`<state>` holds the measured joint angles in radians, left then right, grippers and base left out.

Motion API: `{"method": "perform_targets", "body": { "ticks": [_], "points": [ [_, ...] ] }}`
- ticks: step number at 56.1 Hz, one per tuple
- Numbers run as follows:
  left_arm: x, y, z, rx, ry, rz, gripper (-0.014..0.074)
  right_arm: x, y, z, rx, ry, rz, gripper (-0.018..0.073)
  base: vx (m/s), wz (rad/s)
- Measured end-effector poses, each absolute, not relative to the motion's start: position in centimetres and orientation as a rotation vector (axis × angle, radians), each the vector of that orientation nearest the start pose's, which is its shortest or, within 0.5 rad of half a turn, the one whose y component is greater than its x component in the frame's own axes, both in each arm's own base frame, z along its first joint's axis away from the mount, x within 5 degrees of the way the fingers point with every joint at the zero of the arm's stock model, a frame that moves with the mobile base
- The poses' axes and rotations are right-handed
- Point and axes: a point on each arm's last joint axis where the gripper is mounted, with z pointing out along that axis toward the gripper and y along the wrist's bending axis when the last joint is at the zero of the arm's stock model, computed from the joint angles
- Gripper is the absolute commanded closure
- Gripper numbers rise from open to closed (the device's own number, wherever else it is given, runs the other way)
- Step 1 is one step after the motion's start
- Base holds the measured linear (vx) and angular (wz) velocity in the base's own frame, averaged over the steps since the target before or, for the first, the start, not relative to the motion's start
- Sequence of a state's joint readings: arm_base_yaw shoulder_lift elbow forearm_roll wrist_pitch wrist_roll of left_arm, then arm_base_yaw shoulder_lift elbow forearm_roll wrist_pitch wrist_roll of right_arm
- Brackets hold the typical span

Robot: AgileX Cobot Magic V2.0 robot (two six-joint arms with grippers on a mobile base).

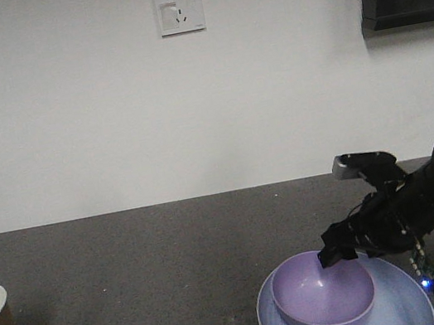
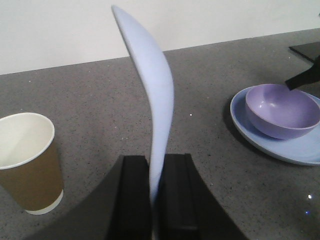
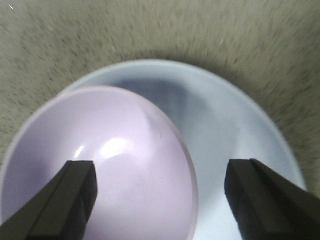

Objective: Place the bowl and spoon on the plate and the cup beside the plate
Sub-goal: 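Lower the white spoon into the bowl and release with left gripper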

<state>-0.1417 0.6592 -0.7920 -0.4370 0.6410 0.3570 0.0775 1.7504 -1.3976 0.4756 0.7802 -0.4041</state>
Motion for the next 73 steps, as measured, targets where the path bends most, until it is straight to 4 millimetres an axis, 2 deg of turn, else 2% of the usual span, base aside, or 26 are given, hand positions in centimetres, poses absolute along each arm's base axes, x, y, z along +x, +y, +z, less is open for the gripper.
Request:
{"method": "perform_targets", "body": {
  "ticks": [5,10,15,21,23,29,35,36,40,52,61,73],
  "points": [
    [11.7,-4.1,36.9,0.315,1.942,-0.349,0.0596,36.2,5.5,31.3,-0.332,2.437,0.371,-0.0008,0.0,0.0],
    [11.7,-4.1,36.8,0.324,1.946,-0.345,0.0596,34.3,5.3,34.2,-0.361,2.375,0.341,0.008,0.0,0.0],
    [12.2,-4.2,37.0,0.353,1.958,-0.332,0.0596,31.7,5.1,37.5,-0.374,2.281,0.317,0.026,0.0,0.0],
    [13.5,-4.5,38.0,0.416,1.995,-0.321,0.0596,28.4,4.8,39.9,-0.372,2.184,0.294,0.055,0.0,0.0],
    [14.2,-4.7,38.5,0.442,2.008,-0.318,0.0596,27.3,4.7,40.3,-0.377,2.159,0.284,0.0575,0.0,0.0],
    [16.4,-5.3,40.6,0.559,2.038,-0.3,0.0596,23.6,4.3,40.2,-0.383,2.104,0.257,0.0573,0.0,0.0],
    [19.3,-6.5,41.6,0.723,2.097,-0.32,0.0596,20.5,3.9,39.2,-0.373,2.071,0.239,0.0572,0.0,0.0],
    [22.4,-9.1,41.9,0.871,2.137,-0.404,0.0596,17.7,3.5,38.0,-0.36,2.034,0.214,0.0571,0.0,0.0],
    [24.3,-10.9,41.3,0.93,2.154,-0.44,0.0596,16.7,3.4,37.5,-0.358,2.021,0.199,0.0571,0.0,0.0],
    [28.2,-16.9,39.9,1.086,2.151,-0.534,0.0596,15.6,3.1,36.0,-0.362,2.03,0.175,0.0571,0.0,0.0],
    [30.6,-21.0,38.7,1.124,2.16,-0.614,0.0596,15.6,3.1,35.7,-0.366,2.042,0.176,0.0571,0.0,0.0],
    [33.6,-25.9,35.8,1.149,2.209,-0.701,0.0596,15.6,3.1,35.7,-0.365,2.04,0.175,0.0571,0.0,0.0]
  ]
}}
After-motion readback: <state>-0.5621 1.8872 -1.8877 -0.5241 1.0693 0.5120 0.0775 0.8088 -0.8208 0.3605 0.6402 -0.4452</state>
